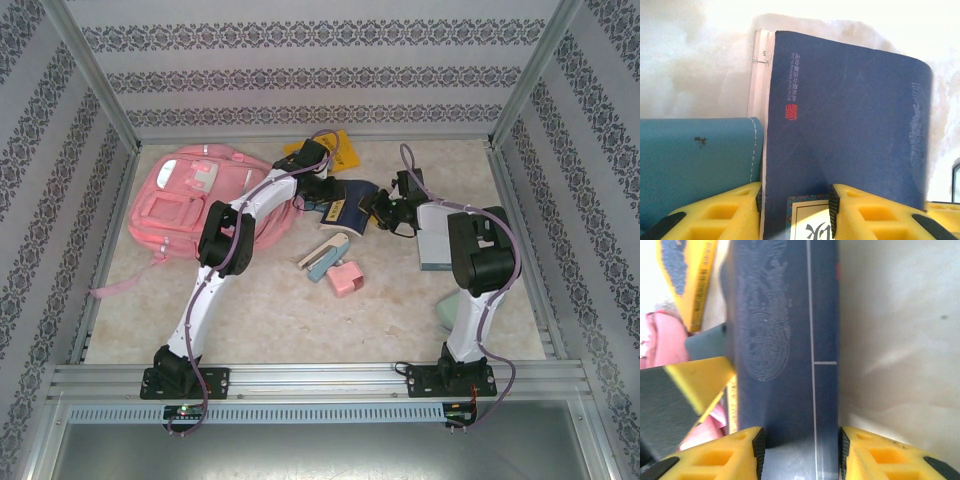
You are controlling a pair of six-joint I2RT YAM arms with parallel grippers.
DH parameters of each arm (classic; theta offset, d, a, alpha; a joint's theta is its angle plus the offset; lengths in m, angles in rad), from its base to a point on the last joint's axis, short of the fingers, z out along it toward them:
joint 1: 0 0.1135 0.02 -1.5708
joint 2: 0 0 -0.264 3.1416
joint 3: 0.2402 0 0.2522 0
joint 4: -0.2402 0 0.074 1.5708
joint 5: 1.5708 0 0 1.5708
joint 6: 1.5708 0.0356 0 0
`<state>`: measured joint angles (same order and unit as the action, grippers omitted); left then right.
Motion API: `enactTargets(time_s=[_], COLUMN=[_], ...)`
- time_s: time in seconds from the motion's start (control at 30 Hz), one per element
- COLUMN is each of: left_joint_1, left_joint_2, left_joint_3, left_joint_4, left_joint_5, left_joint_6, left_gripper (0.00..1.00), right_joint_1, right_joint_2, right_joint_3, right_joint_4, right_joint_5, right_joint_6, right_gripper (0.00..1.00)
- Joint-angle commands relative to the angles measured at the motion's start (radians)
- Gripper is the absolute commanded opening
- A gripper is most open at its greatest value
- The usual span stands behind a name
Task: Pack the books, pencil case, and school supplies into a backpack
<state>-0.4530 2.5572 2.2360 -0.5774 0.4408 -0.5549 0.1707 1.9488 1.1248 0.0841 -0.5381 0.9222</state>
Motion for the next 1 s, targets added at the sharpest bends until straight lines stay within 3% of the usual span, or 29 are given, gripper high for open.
enactTargets(time_s=[0.0, 0.2, 0.4, 0.5, 0.6, 0.67, 0.77, 0.97], left_joint_1=[-0.039, -0.038, -0.039, -0.038, -0.038, -0.036, -0.033, -0.009], left_joint_2=[0.021, 0.024, 0.026, 0.024, 0.023, 0.023, 0.011, -0.108], left_joint_3=[-0.020, -0.013, -0.007, -0.007, -0.007, -0.003, 0.013, 0.038], left_joint_4=[-0.123, -0.124, -0.131, -0.134, -0.134, -0.134, -0.151, -0.185], left_joint_5=[0.076, 0.075, 0.072, 0.071, 0.071, 0.069, 0.051, -0.008], left_joint_6=[0.010, 0.012, 0.015, 0.016, 0.016, 0.018, 0.019, 0.055], left_gripper=[0.39, 0.39, 0.39, 0.39, 0.39, 0.39, 0.39, 0.42], right_joint_1=[0.019, 0.020, 0.015, 0.014, 0.012, 0.008, -0.003, -0.017], right_joint_2=[-0.084, -0.104, -0.025, -0.009, -0.010, -0.011, -0.021, -0.079], right_joint_3=[0.005, 0.023, 0.144, 0.167, 0.164, 0.164, 0.161, 0.155], right_joint_4=[0.203, 0.111, -0.203, -0.273, -0.281, -0.282, -0.281, -0.276], right_joint_5=[-0.133, -0.097, -0.010, 0.008, 0.010, 0.010, 0.007, 0.009], right_joint_6=[0.021, -0.027, -0.145, -0.191, -0.210, -0.219, -0.224, -0.228], right_gripper=[0.45, 0.47, 0.48, 0.48, 0.36, 0.18, 0.00, 0.00])
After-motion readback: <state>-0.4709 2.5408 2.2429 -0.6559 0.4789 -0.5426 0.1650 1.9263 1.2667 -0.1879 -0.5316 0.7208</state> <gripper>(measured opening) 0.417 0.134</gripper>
